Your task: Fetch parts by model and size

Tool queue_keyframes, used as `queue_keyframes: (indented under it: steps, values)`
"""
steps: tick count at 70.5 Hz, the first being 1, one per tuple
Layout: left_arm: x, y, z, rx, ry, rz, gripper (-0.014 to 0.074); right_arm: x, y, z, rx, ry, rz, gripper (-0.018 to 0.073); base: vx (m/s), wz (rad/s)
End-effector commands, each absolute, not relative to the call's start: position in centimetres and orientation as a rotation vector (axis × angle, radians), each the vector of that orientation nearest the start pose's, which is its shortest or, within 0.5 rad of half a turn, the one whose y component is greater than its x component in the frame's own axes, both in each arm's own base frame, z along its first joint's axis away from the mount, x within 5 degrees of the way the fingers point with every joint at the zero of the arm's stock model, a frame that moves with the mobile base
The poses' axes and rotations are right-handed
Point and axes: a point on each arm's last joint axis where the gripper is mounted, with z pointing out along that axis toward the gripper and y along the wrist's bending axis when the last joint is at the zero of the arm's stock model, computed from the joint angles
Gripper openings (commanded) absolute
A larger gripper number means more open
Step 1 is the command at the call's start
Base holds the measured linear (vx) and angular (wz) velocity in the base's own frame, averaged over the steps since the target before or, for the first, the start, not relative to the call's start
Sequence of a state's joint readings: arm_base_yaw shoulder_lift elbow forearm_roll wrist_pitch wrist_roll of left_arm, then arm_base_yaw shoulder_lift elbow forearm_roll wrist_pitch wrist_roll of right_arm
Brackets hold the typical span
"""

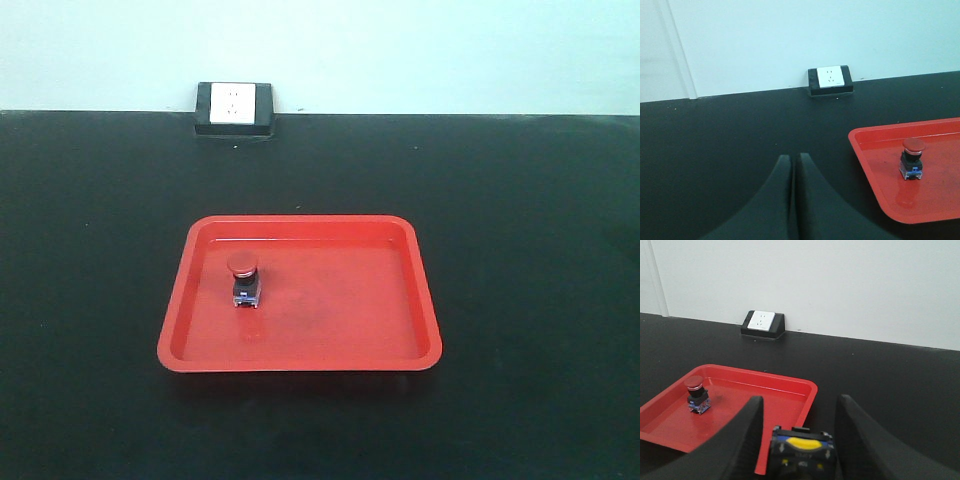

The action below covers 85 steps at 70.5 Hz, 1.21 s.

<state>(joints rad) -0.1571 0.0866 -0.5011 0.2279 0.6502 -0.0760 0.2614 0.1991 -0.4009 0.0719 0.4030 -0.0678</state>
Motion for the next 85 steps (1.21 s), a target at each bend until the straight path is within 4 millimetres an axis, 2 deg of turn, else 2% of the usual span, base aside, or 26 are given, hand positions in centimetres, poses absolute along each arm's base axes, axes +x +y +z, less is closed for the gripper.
queue_keyframes:
  steps: [1, 10, 20, 48, 63, 70, 78, 85]
  values:
    - [1.8, 0.9, 32.5, 0.136, 1.622, 0.083, -0.0008, 5.3, 1.6, 31.5, -0.231, 1.569, 0.210, -0.0005, 0.00, 0.00]
    - [1.8, 0.9, 32.5, 0.147, 1.619, 0.093, -0.0008, 5.5, 1.7, 31.8, -0.250, 1.552, 0.189, -0.0005, 0.00, 0.00]
    - [1.8, 0.9, 32.6, 0.147, 1.610, 0.092, -0.0008, 6.9, 2.1, 32.4, -0.288, 1.607, 0.174, -0.0005, 0.00, 0.00]
    - [1.8, 0.9, 32.6, 0.147, 1.610, 0.092, -0.0006, 14.8, 4.9, 35.7, -0.435, 1.753, 0.176, -0.0005, 0.00, 0.00]
    - [1.8, 0.9, 32.6, 0.147, 1.610, 0.092, -0.0006, 19.5, 6.6, 36.3, -0.435, 1.820, 0.251, -0.0003, 0.00, 0.00]
    - [1.8, 0.9, 32.6, 0.147, 1.610, 0.092, -0.0006, 21.7, 8.2, 36.1, -0.483, 1.851, 0.277, -0.0002, 0.00, 0.00]
    - [1.8, 0.9, 32.6, 0.147, 1.610, 0.092, -0.0006, 23.8, 10.9, 35.4, -0.538, 1.877, 0.333, -0.0002, 0.00, 0.00]
    - [1.8, 0.9, 32.6, 0.147, 1.610, 0.092, -0.0006, 25.7, 12.8, 34.7, -0.515, 1.930, 0.398, -0.0002, 0.00, 0.00]
